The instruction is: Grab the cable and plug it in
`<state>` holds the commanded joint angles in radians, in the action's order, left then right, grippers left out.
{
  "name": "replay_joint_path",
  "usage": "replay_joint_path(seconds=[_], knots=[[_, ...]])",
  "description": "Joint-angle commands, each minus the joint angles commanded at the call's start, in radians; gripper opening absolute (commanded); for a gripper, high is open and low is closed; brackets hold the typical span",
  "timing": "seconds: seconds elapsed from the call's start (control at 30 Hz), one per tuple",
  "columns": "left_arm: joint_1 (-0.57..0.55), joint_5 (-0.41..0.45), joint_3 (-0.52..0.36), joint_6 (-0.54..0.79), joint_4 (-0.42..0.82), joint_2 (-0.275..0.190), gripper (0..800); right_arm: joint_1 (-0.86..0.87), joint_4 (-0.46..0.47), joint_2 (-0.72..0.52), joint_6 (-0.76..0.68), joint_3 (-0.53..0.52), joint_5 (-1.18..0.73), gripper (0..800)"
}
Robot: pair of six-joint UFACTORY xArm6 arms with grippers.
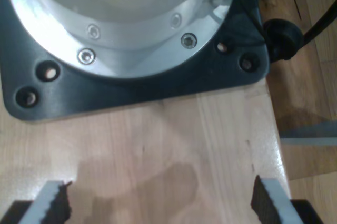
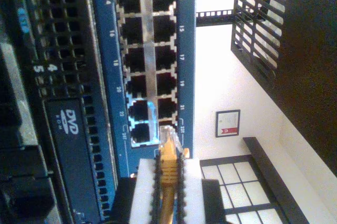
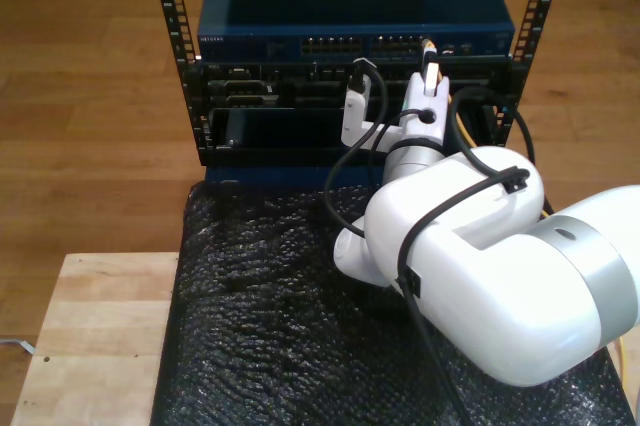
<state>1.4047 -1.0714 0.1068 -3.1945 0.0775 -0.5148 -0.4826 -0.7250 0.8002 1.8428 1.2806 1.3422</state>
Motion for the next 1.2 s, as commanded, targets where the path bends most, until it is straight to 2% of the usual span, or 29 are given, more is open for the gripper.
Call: replay_joint_path(seconds=[1.2], knots=[[0.0, 0.0, 0.0, 0.0, 0.0, 0.0, 800, 0.002, 0.002, 0.0, 0.002, 0.018, -0.005, 0]])
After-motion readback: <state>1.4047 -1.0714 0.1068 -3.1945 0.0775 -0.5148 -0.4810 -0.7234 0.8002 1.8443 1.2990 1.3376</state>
